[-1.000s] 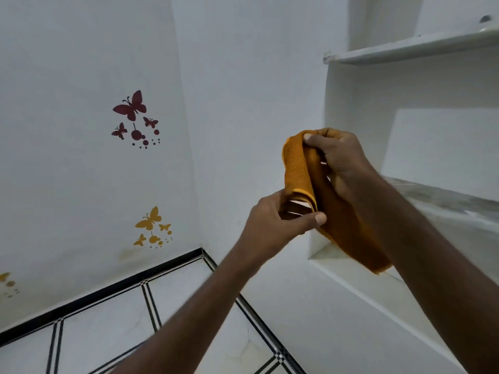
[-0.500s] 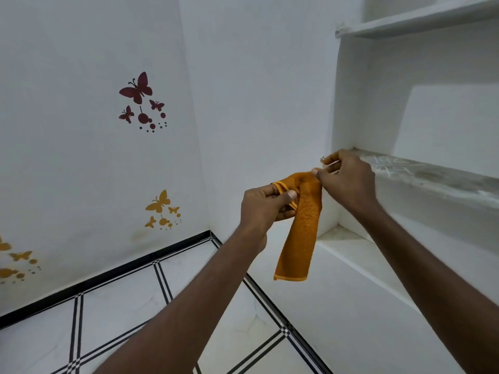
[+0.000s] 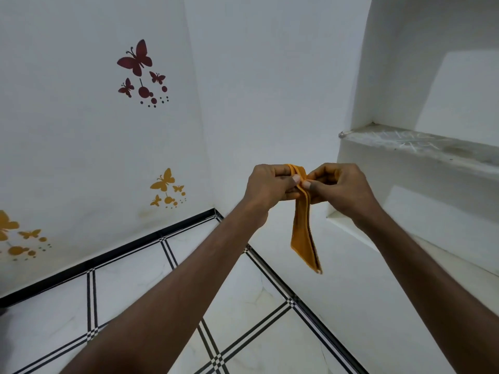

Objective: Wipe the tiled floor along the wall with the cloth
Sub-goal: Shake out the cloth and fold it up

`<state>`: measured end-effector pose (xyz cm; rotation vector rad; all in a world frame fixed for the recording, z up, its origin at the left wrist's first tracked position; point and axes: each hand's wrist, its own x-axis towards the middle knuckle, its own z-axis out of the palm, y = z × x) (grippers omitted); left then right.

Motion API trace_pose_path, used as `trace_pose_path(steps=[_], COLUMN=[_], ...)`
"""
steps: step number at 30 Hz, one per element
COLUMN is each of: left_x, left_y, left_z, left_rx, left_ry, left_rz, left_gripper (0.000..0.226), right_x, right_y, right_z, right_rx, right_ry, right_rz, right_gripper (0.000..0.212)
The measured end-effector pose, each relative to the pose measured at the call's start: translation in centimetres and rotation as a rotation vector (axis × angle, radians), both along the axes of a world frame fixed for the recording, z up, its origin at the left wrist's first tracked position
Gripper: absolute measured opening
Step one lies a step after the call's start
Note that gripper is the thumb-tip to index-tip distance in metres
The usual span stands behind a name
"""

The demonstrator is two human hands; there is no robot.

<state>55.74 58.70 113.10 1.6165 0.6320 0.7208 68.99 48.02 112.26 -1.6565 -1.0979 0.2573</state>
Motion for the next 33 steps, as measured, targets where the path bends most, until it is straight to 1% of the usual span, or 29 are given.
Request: trace_pose_path(steps=[3, 6, 8, 9, 11, 13, 14, 15, 16, 17, 18, 19, 20, 21, 23, 24, 26, 28, 30, 32, 33], left_x=[-0.7, -1.3, -2.2, -2.8, -4.0, -5.2, -5.8, -6.3, -6.6, -7.0, -7.3, -7.6, -7.8, -8.1, -8.6, -8.8, -9.1, -9.2, -9.4, -9.9, -10.1], left_y=[1.1, 2.5, 3.2, 3.6, 4.5, 5.5, 6.0, 6.4, 6.8, 7.1, 7.4, 7.7, 8.0, 8.4, 9.1, 9.3, 9.6, 9.7, 9.8, 10.2, 10.4], left_z=[-0.7, -1.5, -1.7, -1.8, -2.2, -2.8, -3.3, -3.7, -4.1, -4.5, -4.8, -4.8, -4.9, -4.8, -4.6, -4.5, -4.6, -4.6, -4.1, -3.3, -2.8], left_rx=[0.029, -0.054, -0.077, -0.095, -0.184, -0.277, -0.302, -0.312, -0.312, -0.304, -0.288, -0.257, -0.214, -0.168, -0.103, -0.085, -0.039, 0.024, 0.051, 0.037, 0.036], left_ry=[0.065, 0.103, 0.144, 0.153, 0.145, 0.123, 0.126, 0.139, 0.154, 0.172, 0.193, 0.211, 0.229, 0.245, 0.262, 0.267, 0.278, 0.297, 0.308, 0.313, 0.313], left_rz=[0.024, 0.056, 0.046, 0.057, 0.105, 0.142, 0.14, 0.12, 0.086, 0.056, 0.04, 0.04, 0.05, 0.064, 0.105, 0.117, 0.118, 0.116, 0.105, 0.078, 0.068], left_gripper=[0.017, 0.015, 0.014, 0.012, 0.01, 0.008, 0.01, 0.021, 0.038, 0.057, 0.074, 0.084, 0.085, 0.079, 0.06, 0.054, 0.047, 0.038, 0.026, 0.025, 0.027], right_x=[-0.3, -0.4, 0.1, 0.5, 1.1, 1.6, 1.7, 1.7, 1.7, 1.8, 1.9, 2.0, 2.2, 2.6, 3.2, 3.5, 3.9, 4.0, 4.0, 4.3, 4.5], right_y=[0.9, 1.5, 1.6, 1.7, 1.6, 1.4, 1.2, 1.0, 0.8, 0.5, 0.3, 0.0, -0.3, -0.7, -1.4, -1.7, -2.1, -2.5, -3.3, -4.2, -4.6], right_z=[-0.7, -2.0, -3.0, -3.4, -4.2, -5.1, -5.5, -5.7, -5.9, -6.1, -6.3, -6.4, -6.4, -6.4, -6.1, -5.9, -5.6, -5.2, -4.6, -3.9, -3.6], right_rx=[-0.038, -0.02, -0.009, -0.017, -0.041, -0.078, -0.096, -0.111, -0.123, -0.125, -0.114, -0.096, -0.075, -0.065, -0.058, -0.055, -0.057, -0.06, -0.039, -0.006, 0.0], right_ry=[-0.014, 0.014, 0.105, 0.181, 0.311, 0.344, 0.349, 0.361, 0.384, 0.407, 0.421, 0.407, 0.354, 0.272, 0.133, 0.114, 0.132, 0.192, 0.288, 0.324, 0.29], right_rz=[-0.033, -0.099, -0.176, -0.228, -0.33, -0.415, -0.431, -0.425, -0.396, -0.359, -0.334, -0.337, -0.37, -0.423, -0.487, -0.484, -0.456, -0.405, -0.286, -0.147, -0.112], right_gripper=[0.009, 0.01, 0.016, 0.02, 0.02, 0.019, 0.024, 0.031, 0.034, 0.033, 0.028, 0.022, 0.014, 0.01, 0.017, 0.02, 0.022, 0.019, 0.013, 0.02, 0.021])
